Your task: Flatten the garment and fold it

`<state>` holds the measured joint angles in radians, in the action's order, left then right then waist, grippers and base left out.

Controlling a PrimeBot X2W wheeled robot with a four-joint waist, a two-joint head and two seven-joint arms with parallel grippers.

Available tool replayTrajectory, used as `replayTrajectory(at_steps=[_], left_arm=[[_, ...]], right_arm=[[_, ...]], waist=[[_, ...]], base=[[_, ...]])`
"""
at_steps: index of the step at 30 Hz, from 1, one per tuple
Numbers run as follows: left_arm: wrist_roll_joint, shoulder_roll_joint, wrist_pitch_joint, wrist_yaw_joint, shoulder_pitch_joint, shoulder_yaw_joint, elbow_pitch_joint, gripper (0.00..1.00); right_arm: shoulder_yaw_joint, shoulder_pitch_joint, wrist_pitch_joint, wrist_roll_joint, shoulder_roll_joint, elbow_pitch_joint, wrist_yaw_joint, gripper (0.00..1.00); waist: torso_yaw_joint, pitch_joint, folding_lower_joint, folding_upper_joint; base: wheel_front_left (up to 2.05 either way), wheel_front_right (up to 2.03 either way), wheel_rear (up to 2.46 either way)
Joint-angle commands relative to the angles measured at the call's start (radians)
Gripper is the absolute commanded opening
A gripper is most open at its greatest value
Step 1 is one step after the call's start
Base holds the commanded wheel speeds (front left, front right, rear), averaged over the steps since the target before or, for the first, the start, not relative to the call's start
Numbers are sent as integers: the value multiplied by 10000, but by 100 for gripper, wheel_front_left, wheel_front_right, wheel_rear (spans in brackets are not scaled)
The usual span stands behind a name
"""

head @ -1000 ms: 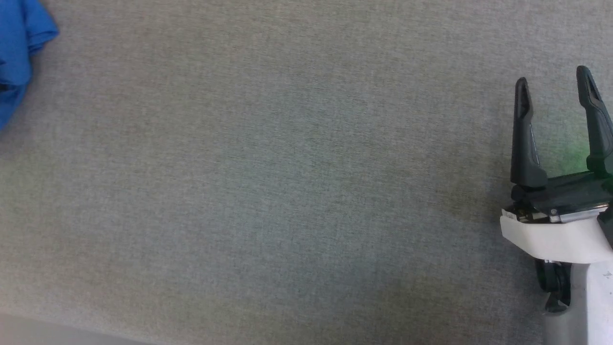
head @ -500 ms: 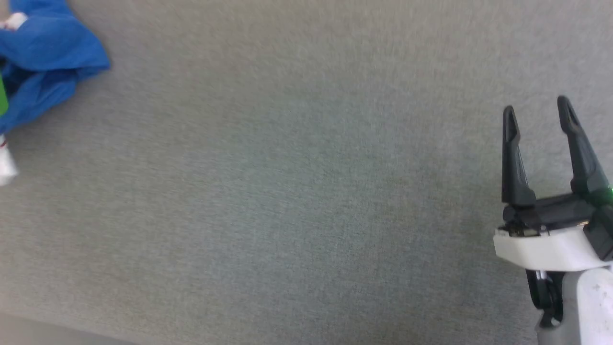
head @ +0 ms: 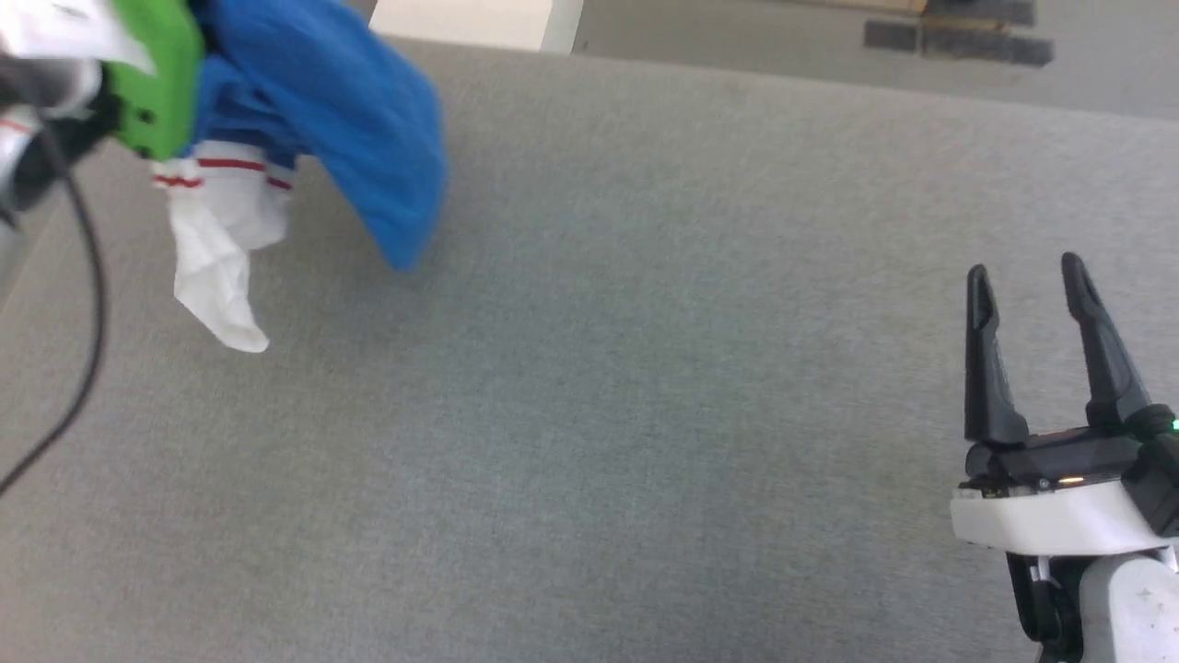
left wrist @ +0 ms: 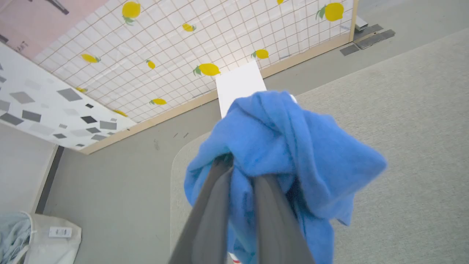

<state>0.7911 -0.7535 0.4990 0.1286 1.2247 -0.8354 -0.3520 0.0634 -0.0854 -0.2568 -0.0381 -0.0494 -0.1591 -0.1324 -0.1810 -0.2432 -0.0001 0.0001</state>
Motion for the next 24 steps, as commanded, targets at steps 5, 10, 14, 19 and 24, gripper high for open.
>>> replayTrajectory(at_steps=[5,10,14,19,24], left_arm=[[167,612,-210,21,143,-1027,642,0],[374,1714,-1096,21,-199,-2115,559,0],[343,2501,-1617,21,-380,-2969,384,0],[361,3692,-2330,21,-1051,-4077,-21,0],[-56,4832,-2445,21,-2350,-4431,-422,0]], right_arm=[[-20,159,-49,-187,-8,9,17,100],[47,140,-49,-305,-8,-47,17,100],[122,98,-49,-397,-8,-66,17,100],[199,28,-49,-549,-8,-104,17,100],[239,-73,-49,-612,-8,-156,17,100]], waist=[[1452,694,1,-1],[2676,490,1,-1],[3194,192,1,-1],[3571,-189,1,-1],[3631,-507,1,-1]], base=[[0,0,0],[0,0,0],[0,0,0],[0,0,0],[0,0,0]])
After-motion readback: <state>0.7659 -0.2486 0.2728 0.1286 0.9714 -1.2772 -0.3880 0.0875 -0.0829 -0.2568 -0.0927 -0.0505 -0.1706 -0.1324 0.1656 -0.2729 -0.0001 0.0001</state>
